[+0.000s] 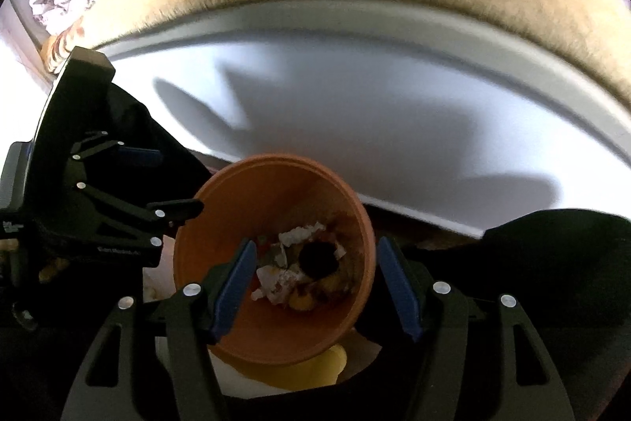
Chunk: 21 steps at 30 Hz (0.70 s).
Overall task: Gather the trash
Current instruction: 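Lower the block and hat and release both into the orange bin, then grasp the orange snack bag with the right tool while the left tool grasps the white cylinder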
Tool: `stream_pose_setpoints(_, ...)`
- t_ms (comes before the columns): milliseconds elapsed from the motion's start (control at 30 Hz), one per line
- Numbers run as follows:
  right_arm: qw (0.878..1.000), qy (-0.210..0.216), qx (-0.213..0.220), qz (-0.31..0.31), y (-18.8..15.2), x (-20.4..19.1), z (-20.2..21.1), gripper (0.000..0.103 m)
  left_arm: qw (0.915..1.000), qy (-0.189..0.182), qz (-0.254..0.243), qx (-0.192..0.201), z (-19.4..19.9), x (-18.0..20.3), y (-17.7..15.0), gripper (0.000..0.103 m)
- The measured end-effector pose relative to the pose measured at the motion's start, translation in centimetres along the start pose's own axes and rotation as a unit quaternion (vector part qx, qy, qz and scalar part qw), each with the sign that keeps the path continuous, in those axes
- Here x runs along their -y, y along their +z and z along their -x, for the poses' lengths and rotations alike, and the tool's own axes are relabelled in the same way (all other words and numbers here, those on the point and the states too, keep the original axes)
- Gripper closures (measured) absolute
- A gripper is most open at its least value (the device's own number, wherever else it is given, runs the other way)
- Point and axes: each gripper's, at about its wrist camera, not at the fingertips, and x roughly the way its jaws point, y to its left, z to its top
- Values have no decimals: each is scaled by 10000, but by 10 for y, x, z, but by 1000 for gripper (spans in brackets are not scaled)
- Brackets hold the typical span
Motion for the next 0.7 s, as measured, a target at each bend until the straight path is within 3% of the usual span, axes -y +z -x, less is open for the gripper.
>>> stream_pose_setpoints(67, 9997, -32, 200, 98, 4, -3, 16, 39, 9996, -46, 3, 289, 24, -1, 0, 22)
stream_pose_setpoints(133, 9985, 20, 518, 171, 11, -3, 42, 27, 9978, -155, -3, 639, 52, -4, 2, 22)
stream_pose_setpoints(233, 9940, 125, 1073, 172, 31, 6, 81, 23, 9928, -233, -15, 1178, 91, -9, 9, 22)
stream_pose_setpoints(300, 9912, 124, 1302, 216, 49, 13, 98, 23, 9882, -161, -12, 1523, 116, -12, 18, 14)
stream_pose_setpoints(433, 9824, -347, 1768, 498, 103, 39, 121, 21, 9758, -136, 127, 2179, 156, -24, 48, 13)
stream_pose_setpoints(533, 9748, -676, 1973, 794, 146, 56, 121, 16, 9682, -54, 324, 2479, 172, -31, 78, 12)
stream_pose_setpoints(700, 9741, -868, 1856, 957, 213, 84, 101, 16, 9620, -70, 694, 2639, 166, -46, 127, 12)
